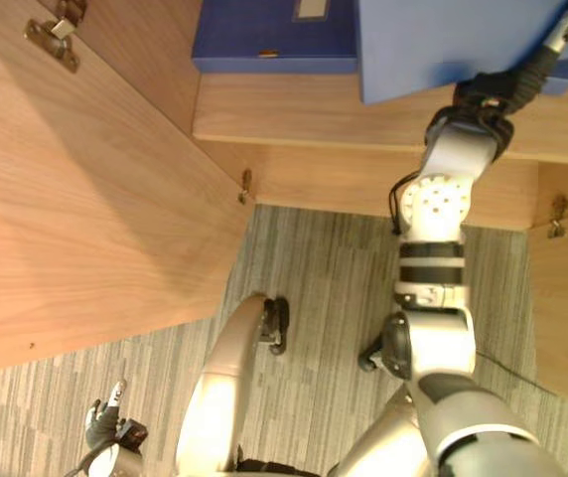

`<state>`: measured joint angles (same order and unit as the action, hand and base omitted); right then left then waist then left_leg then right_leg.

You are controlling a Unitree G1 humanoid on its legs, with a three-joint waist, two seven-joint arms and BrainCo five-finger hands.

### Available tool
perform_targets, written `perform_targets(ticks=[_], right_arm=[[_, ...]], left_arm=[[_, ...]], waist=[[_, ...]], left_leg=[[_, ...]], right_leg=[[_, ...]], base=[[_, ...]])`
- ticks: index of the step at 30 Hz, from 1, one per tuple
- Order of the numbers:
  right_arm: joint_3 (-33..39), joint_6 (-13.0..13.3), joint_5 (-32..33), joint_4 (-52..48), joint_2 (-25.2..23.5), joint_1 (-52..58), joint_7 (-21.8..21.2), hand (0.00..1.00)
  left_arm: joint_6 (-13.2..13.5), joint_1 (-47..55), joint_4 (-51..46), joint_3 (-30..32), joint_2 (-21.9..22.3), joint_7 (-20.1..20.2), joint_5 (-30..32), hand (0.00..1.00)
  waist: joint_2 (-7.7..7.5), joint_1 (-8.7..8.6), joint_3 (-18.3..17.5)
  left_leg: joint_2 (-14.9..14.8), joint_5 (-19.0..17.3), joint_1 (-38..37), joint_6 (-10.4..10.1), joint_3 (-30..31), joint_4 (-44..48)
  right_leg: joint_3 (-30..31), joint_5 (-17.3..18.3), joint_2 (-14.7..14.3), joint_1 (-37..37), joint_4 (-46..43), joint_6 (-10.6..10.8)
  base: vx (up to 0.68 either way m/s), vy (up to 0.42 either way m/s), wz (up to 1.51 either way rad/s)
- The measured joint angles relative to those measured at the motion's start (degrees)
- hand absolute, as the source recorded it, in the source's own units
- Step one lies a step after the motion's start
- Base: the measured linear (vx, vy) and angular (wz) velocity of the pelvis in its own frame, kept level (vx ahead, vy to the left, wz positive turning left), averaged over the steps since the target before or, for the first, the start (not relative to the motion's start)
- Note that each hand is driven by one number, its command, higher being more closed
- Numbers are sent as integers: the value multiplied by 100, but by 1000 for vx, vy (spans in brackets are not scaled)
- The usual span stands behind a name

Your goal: Walk over to the cabinet, pick up the folder, carry it to the office cabinet, place the folder inside the office cabinet, then close the office cabinet door

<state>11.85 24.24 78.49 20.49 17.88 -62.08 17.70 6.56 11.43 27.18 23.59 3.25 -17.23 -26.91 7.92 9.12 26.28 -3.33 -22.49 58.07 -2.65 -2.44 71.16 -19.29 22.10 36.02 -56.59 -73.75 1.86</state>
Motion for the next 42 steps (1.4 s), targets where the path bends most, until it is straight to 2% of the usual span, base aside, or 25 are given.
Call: perform_targets(ticks=[3,13,20,25,28,29,33,36,42], right_arm=[[-2,-3,168,267,191,-215,4,100],[-73,-62,814,1473,427,-1046,56,100],[-64,-27,825,1732,545,-1274,172,100],[36,90,822,1731,559,-1274,307,100],[76,266,821,1727,559,-1274,397,100],[188,277,820,1724,557,-1274,428,0],[291,422,819,1712,558,-1274,504,0],[277,421,808,1466,563,-1274,496,0],[116,3,398,1443,611,-1305,497,0]], left_arm=[[-7,-15,-103,-27,0,-31,0,0],[-10,-171,-234,-30,10,-105,9,0],[-43,-173,-234,-26,11,-138,14,0],[-45,-195,-233,-25,12,-156,15,0],[-45,-240,-233,-26,14,-194,28,0],[-45,-259,-234,-24,14,-194,51,0],[-46,-282,-227,-8,17,-202,139,0],[-45,-282,-227,4,18,-202,197,0],[-44,-334,-188,37,22,-202,195,0]], waist=[[4,35,-3],[57,133,-37],[112,159,-73],[159,164,-103],[209,173,-137],[232,176,-152],[236,179,-154],[264,170,-173],[267,141,-176]], left_leg=[[0,5,32,4,16,22],[10,12,117,-9,98,26],[30,41,180,-32,158,17],[33,55,179,-40,162,3],[37,81,179,-50,174,-27],[44,105,178,-57,196,-61],[54,164,81,-85,241,-203],[53,165,62,-87,239,-224],[25,165,-40,-88,232,-237]], right_leg=[[-8,-9,1,-14,-24,-79],[-99,4,-2,-6,-22,-93],[-164,17,5,-4,-24,-113],[-169,17,5,0,-20,-113],[-195,17,4,12,-2,-114],[-241,16,4,43,25,-114],[-341,16,-7,177,110,-115],[-344,16,-16,194,129,-116],[-342,15,-44,291,152,-116]], base=[[15,-25,4],[23,-37,2],[27,-44,4],[26,-44,1],[25,-48,2],[20,-39,5],[32,-61,6],[41,-54,-1],[33,-46,-3]])
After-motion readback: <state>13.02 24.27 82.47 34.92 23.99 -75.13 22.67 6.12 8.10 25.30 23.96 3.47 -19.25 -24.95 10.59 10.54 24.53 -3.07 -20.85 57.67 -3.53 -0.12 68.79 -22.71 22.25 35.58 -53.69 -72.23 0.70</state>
